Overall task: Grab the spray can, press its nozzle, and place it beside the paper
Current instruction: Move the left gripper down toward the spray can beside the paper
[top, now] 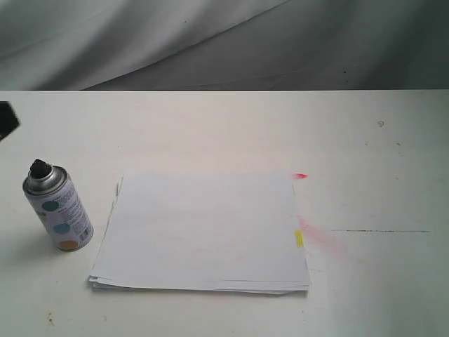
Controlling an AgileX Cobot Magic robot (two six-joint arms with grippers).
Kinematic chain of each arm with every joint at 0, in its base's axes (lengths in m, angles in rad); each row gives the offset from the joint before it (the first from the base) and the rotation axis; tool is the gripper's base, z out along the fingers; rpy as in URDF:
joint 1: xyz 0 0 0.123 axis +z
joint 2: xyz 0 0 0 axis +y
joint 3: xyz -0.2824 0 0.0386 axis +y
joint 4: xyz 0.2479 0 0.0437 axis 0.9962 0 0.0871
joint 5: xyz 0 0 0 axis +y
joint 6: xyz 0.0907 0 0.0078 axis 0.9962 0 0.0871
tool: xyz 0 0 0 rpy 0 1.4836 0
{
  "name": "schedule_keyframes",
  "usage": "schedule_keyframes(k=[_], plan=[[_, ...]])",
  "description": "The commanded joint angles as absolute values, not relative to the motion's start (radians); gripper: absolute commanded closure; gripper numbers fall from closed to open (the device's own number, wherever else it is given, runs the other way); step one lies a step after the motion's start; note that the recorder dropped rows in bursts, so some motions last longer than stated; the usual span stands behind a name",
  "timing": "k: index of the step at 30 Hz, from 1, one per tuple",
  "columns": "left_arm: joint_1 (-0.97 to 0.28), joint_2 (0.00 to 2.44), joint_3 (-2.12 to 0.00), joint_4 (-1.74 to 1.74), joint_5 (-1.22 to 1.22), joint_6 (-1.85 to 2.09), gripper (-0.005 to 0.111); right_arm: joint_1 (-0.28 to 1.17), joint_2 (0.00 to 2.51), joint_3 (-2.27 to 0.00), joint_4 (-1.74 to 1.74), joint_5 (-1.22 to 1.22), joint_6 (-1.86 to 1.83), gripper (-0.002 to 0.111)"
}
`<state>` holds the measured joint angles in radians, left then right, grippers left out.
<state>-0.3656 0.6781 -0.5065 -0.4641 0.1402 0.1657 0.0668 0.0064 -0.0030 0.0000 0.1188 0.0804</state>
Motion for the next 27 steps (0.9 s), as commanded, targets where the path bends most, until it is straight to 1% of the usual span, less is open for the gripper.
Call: schedule_keyframes(k=[1, 6, 11, 18, 23, 27], plan=[[-0.371, 0.906, -0.565, -0.423, 0.115, 0.162, 0.107, 0.060, 0.000, 0.000, -0.006, 0.118, 0.083, 0.108], [-0.371, 1.053, -0.565, -0.378, 0.015, 0.169, 0.107, 0.060, 0.000, 0.000, -0.006, 0.118, 0.083, 0.108], [-0.371, 1.082, -0.523, -0.378, -0.062, 0.212, 0.107, 0.060, 0.000, 0.000, -0.006, 0.118, 0.083, 0.108], [-0.371, 1.082, -0.329, -0.386, -0.369, 0.221, 0.107, 0.060, 0.000, 0.000, -0.006, 0.118, 0.083, 0.108], [-0.371, 1.084, -0.233, -0.388, -0.444, 0.221, 0.107, 0.060, 0.000, 0.000, -0.006, 0.118, 0.083, 0.108], [-0.371, 1.084, -0.134, -0.497, -0.569, 0.226, 0.107, 0.060, 0.000, 0.000, -0.006, 0.118, 0.083, 0.108]])
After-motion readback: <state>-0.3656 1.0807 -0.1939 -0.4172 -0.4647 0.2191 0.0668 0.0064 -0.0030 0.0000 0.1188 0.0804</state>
